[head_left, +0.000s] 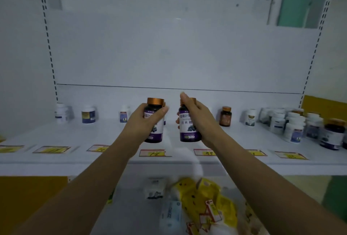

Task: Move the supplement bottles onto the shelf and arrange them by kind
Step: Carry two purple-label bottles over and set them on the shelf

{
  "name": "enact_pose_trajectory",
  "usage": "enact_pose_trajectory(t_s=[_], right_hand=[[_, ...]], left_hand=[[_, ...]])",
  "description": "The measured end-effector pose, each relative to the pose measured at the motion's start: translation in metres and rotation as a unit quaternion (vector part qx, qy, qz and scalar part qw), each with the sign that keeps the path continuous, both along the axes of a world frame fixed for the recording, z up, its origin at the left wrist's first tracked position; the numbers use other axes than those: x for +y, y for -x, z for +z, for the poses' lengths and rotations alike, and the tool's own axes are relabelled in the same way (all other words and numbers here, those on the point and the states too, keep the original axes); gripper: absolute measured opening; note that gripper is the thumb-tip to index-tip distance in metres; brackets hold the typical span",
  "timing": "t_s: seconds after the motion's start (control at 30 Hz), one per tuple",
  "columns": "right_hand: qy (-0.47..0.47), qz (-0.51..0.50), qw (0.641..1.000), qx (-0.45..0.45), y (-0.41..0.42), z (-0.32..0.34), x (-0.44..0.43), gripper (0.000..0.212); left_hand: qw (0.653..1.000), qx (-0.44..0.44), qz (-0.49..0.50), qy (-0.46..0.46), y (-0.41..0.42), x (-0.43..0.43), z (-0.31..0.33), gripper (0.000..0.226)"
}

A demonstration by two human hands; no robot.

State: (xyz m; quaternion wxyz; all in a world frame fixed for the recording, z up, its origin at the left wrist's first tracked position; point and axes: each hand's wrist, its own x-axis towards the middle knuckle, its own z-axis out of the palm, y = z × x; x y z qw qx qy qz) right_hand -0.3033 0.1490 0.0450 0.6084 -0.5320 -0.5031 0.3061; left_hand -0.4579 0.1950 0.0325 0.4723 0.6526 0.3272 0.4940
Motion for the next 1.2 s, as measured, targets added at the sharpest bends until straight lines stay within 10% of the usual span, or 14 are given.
enact_pose_trajectory(t_s=[1.2], right_hand=[[0.113, -0.069, 0.990, -0.054, -0.081, -0.042, 0.255, 0.046]], left_hand=[[0.987, 0.142, 0.053, 0.057, -0.097, 0.243, -0.053, 0.071]])
